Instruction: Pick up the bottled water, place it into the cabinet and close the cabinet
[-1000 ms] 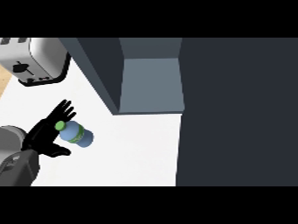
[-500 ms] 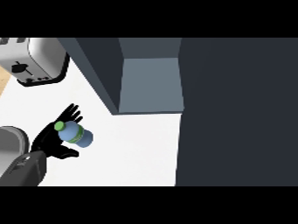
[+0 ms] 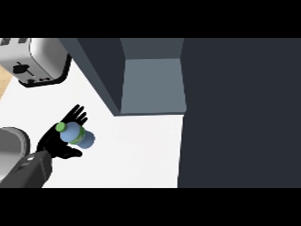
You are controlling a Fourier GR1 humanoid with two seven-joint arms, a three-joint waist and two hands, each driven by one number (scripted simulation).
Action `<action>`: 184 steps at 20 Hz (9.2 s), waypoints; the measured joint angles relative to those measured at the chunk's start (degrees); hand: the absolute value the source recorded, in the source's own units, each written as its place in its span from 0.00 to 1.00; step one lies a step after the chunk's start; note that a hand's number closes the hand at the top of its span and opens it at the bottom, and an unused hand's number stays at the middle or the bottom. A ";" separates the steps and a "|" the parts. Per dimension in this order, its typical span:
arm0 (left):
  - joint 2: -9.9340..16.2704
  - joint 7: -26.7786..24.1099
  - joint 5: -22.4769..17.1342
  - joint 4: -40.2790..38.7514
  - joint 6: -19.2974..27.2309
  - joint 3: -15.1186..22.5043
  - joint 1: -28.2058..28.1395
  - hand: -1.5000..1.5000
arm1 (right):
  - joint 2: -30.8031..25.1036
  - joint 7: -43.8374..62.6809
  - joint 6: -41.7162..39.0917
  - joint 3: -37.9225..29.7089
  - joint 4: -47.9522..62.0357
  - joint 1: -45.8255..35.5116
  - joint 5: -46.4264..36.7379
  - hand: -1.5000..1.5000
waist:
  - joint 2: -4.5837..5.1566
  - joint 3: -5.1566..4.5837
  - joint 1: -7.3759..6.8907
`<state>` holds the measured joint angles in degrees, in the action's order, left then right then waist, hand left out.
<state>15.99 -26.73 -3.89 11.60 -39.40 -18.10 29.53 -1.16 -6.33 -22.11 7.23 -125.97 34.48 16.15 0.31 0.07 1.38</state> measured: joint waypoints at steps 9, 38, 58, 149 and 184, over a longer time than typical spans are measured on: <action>-2.37 1.34 -1.11 0.54 -2.11 -0.26 0.94 0.00 | 0.04 0.23 -0.04 0.03 0.72 -0.39 0.46 0.00 | -0.09 0.17 0.10; -7.34 -10.47 -8.46 10.69 7.67 -4.58 -9.17 1.00 | -0.32 -0.75 1.43 0.57 2.38 -0.82 -0.35 0.00 | -0.29 -0.11 -1.04; -14.97 11.85 -20.91 50.26 16.02 7.60 -20.13 1.00 | -0.66 -0.26 1.53 1.18 2.64 -1.11 -0.10 0.00 | -0.56 -0.02 -1.54; -15.92 -11.14 -11.04 4.63 61.21 16.76 32.72 0.00 | -1.06 -3.05 1.60 4.62 6.22 -3.54 -1.39 0.00 | 0.51 0.13 1.34; -9.74 10.37 -19.42 82.37 56.69 42.52 -18.61 0.00 | -2.13 -2.03 3.31 8.15 0.29 2.22 -5.29 0.00 | -1.11 -0.02 -3.22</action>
<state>6.25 -16.36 -23.31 93.97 17.29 24.42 10.92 -3.29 -8.36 -18.80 15.38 -125.68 36.70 10.86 -0.80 0.05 -1.84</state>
